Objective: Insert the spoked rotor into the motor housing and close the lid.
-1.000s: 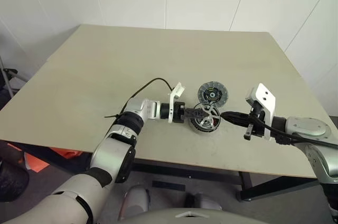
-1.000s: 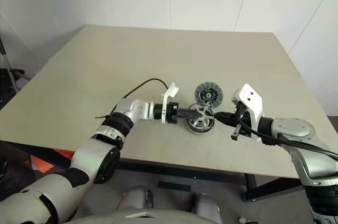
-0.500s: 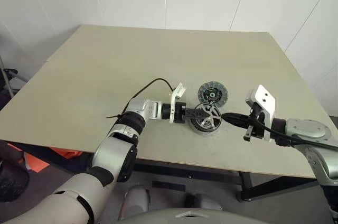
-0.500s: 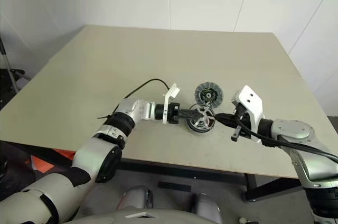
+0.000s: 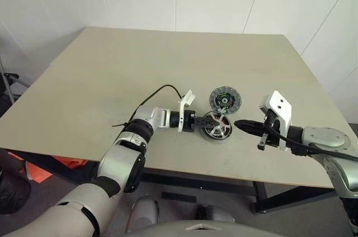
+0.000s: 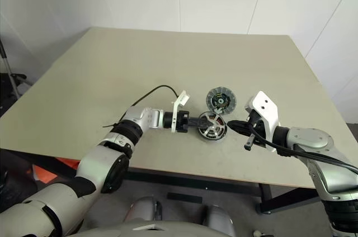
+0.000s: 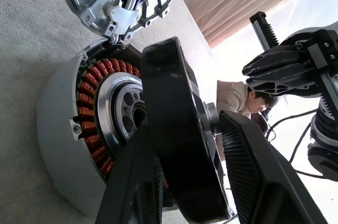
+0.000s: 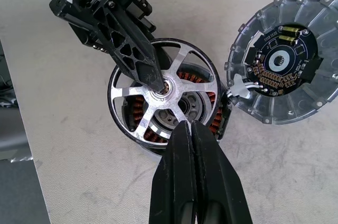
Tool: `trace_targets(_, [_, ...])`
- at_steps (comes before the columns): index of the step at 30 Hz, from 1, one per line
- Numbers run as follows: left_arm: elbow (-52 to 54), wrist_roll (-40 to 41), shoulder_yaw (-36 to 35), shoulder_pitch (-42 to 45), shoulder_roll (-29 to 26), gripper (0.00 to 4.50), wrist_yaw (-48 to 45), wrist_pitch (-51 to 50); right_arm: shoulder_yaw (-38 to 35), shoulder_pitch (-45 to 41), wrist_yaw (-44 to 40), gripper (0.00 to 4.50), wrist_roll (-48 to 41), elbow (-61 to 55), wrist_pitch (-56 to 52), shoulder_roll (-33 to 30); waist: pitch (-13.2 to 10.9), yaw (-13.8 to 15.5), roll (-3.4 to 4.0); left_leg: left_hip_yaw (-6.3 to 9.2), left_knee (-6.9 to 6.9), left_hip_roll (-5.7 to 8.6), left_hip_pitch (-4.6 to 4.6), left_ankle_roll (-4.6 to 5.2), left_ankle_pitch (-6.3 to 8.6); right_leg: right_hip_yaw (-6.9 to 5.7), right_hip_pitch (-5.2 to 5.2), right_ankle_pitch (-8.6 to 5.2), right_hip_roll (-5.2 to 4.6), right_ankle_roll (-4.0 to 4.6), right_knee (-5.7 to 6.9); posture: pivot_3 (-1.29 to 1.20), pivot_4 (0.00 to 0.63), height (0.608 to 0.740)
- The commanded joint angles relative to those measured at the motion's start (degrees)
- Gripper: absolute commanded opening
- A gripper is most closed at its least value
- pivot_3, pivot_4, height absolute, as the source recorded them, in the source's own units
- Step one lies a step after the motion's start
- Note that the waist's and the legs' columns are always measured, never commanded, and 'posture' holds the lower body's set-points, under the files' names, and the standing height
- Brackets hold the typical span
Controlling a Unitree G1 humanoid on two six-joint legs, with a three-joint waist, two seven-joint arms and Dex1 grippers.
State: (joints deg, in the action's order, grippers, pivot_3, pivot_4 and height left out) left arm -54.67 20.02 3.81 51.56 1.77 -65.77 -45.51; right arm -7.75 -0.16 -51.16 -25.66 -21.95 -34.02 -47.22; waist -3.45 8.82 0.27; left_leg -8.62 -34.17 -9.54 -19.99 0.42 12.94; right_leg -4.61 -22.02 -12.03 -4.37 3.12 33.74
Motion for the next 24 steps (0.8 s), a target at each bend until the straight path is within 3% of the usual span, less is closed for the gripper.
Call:
trace_targets(1, [-0.1,-0.05,-0.84,1.04,0.22,1.22,-0.07,0.56,-0.34,-0.67,0.05,0.0,0.0,-1.51,0.94,-0.27,0.0,0.0,0.01,0.0,0.0,0.0,0.01,0.0,0.0,0.0,0.0,0.0,0.0,0.0,0.0,0.0,0.0,0.74])
trace_targets(24, [-2.79,-0.54,-2.27,3.49,1.89,1.22,-0.86,1.51,-0.17,1.12,1.01,0.0,0.37,-2.66,1.15,0.0,0.0,0.01,0.01,0.0,0.01,0.01,-0.03,0.02,0.01,0.0,-0.02,0.0,-0.01,0.0,-0.03,0.0,0.0,0.74])
